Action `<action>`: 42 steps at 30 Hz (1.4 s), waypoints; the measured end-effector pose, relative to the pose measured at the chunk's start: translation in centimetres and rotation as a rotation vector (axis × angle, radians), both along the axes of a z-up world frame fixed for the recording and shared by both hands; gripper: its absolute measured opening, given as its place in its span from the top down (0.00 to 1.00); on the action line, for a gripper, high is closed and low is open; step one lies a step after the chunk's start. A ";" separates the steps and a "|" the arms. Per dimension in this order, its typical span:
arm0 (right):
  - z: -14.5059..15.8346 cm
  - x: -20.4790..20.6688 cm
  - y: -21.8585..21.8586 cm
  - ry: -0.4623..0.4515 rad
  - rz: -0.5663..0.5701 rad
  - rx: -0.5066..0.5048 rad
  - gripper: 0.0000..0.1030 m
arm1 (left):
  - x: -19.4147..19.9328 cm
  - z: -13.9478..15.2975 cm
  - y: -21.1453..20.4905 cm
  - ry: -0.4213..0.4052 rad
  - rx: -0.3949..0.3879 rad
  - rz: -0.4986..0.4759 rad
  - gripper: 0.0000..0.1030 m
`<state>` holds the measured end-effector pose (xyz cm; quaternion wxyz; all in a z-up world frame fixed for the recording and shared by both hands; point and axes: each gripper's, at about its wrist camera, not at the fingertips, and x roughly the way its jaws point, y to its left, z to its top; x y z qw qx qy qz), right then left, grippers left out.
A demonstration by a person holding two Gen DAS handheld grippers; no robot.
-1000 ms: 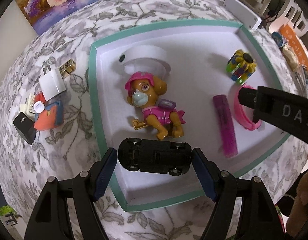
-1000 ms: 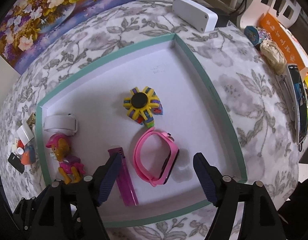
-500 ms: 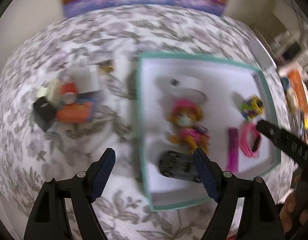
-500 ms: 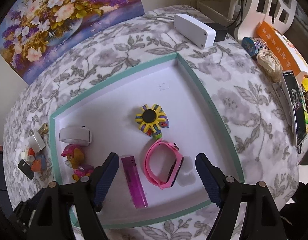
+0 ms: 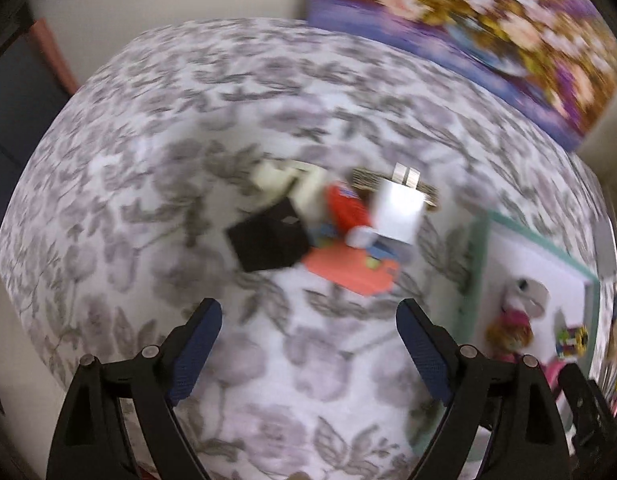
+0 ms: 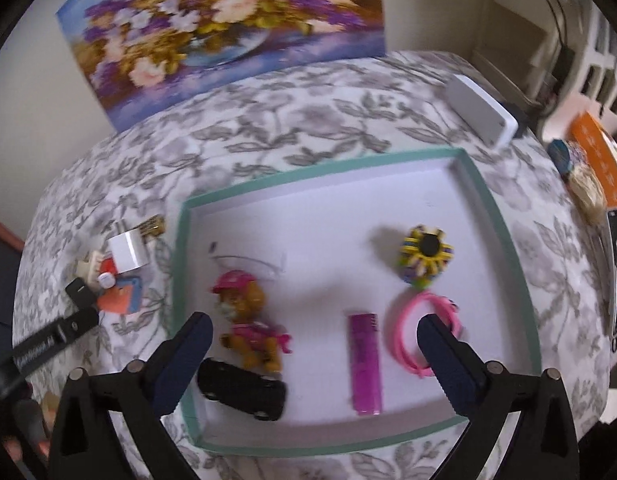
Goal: Organize rigid objects
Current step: 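Move both tools back to the pile toward the black charger and orange toy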
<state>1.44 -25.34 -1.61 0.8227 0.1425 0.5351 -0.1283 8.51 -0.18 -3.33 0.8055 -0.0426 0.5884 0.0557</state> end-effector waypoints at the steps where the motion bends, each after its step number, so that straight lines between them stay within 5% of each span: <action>1: 0.0 0.1 0.3 -0.005 0.007 -0.001 0.00 | 0.2 0.0 0.5 -0.007 0.001 0.015 0.13; 13: 1.0 1.9 5.6 -0.093 0.126 0.037 0.00 | 1.5 1.4 6.2 -0.115 -0.048 0.124 0.12; 17: 0.7 3.0 7.8 -0.096 0.161 0.061 0.00 | 2.2 1.2 7.1 -0.130 -0.053 0.132 0.02; 29: -2.0 6.5 14.1 -0.061 0.274 0.080 0.00 | 4.6 -3.3 8.3 -0.006 -0.186 0.123 0.02; 42: -5.6 8.9 15.9 0.016 0.294 0.083 0.00 | 5.8 -6.7 8.7 0.070 -0.258 0.139 0.03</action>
